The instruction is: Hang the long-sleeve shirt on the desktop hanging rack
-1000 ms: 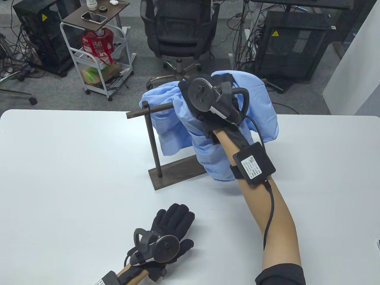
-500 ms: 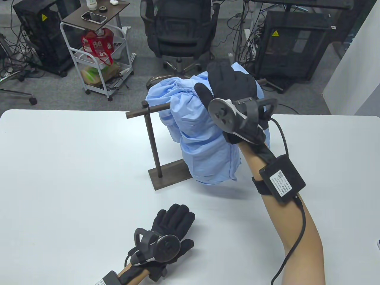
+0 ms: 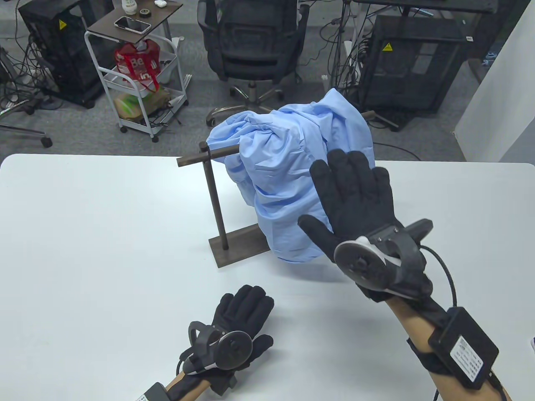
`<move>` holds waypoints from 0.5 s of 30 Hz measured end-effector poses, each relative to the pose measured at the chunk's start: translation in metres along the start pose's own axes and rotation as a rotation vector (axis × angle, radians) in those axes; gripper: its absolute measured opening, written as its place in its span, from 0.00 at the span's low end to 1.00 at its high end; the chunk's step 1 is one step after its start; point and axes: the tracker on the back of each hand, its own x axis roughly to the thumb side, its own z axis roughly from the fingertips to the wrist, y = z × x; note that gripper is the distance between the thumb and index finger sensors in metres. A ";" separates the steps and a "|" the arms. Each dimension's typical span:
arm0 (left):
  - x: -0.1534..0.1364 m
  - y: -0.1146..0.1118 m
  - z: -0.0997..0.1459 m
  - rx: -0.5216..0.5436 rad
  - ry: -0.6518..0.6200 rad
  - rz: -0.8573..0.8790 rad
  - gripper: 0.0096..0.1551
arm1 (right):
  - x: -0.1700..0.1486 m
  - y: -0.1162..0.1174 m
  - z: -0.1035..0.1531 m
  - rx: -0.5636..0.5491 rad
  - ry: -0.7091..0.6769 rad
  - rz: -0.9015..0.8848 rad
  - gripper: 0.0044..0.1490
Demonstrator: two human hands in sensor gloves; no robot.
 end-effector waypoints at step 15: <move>0.001 0.002 0.002 0.043 -0.015 -0.002 0.50 | 0.029 0.070 0.136 0.188 -0.068 -0.125 0.53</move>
